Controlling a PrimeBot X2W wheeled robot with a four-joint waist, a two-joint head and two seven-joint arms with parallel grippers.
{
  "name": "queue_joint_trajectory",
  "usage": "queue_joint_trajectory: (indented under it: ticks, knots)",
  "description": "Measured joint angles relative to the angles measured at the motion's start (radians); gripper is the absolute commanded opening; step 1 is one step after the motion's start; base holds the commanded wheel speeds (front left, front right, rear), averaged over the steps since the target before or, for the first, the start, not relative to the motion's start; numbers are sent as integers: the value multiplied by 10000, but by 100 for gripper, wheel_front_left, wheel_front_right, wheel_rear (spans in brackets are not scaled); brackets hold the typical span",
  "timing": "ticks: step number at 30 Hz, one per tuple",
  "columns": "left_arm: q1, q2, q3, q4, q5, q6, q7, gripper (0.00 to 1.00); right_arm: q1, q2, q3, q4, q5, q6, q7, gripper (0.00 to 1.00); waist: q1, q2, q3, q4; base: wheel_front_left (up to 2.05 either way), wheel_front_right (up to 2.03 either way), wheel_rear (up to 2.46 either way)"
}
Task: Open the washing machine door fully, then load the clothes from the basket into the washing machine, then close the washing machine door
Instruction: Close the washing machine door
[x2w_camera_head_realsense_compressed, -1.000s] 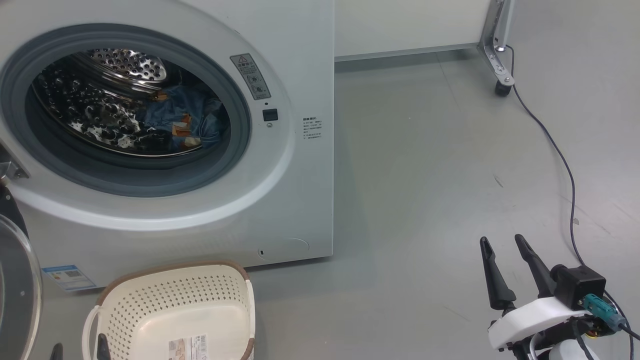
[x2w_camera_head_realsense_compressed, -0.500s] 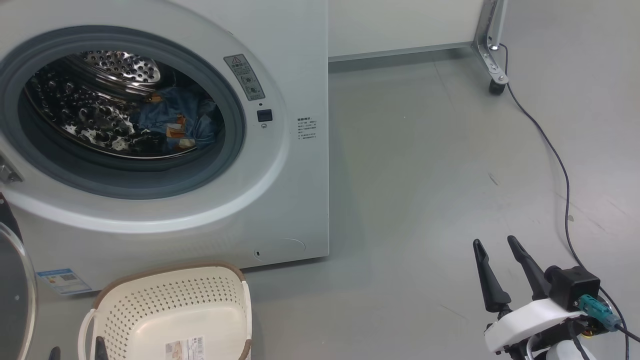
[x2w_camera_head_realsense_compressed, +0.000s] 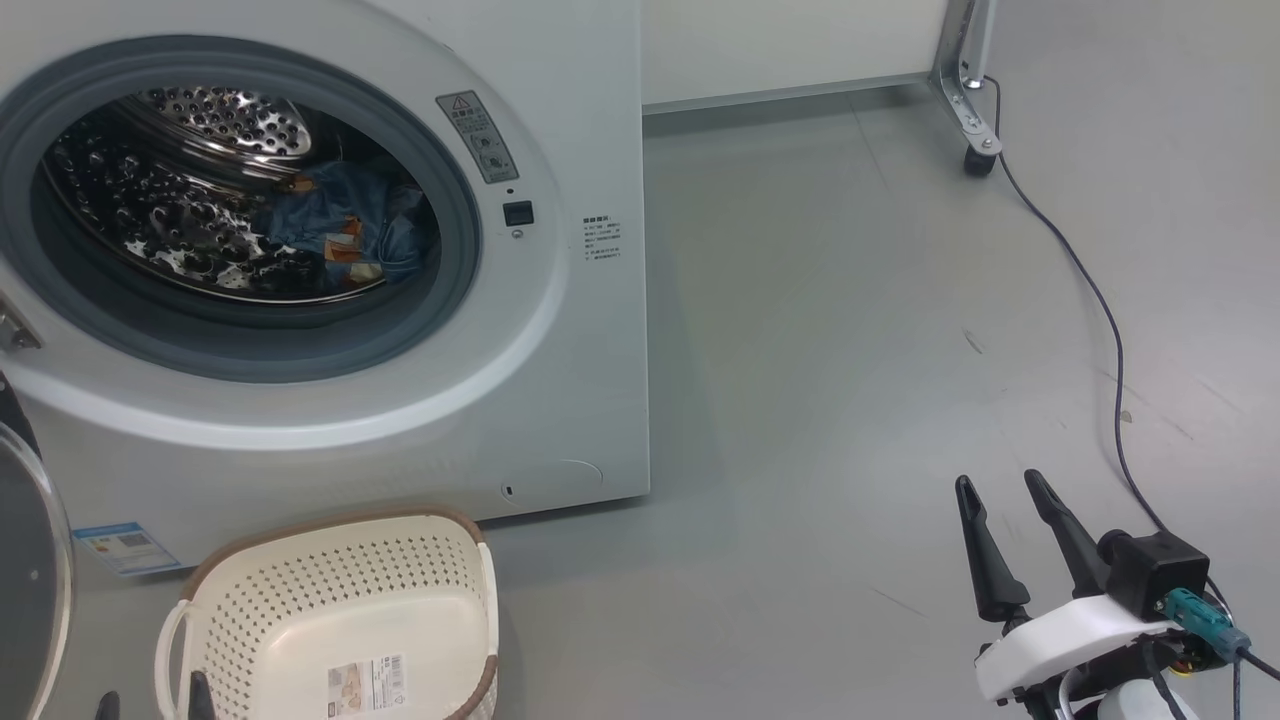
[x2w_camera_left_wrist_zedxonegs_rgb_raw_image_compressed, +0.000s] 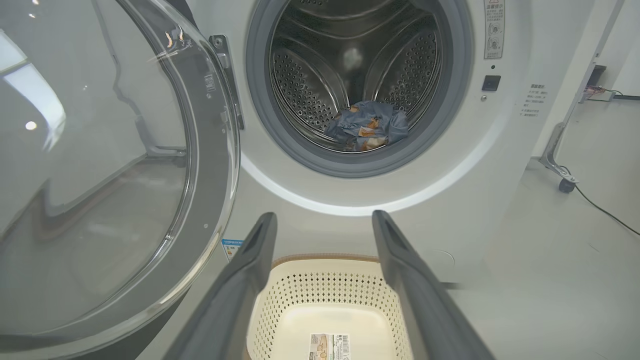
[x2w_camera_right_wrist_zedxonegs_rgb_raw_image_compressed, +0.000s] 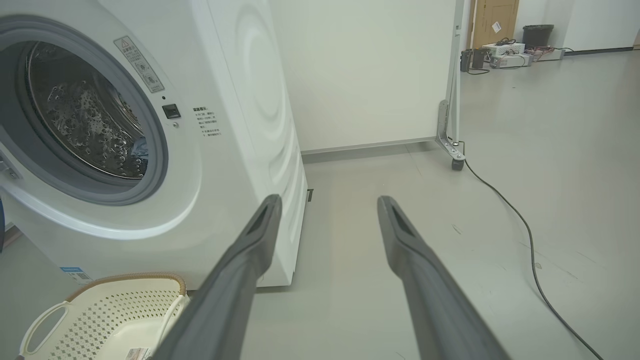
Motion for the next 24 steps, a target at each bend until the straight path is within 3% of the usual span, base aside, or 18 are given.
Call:
queue_joint_trajectory:
  ticks: [24]
  knots:
    - [0, -8, 161, -180, -84, -59, 0, 100, 35, 6, -40, 44, 2, 0, 0, 100, 0, 0, -83, 106, -74, 74, 0]
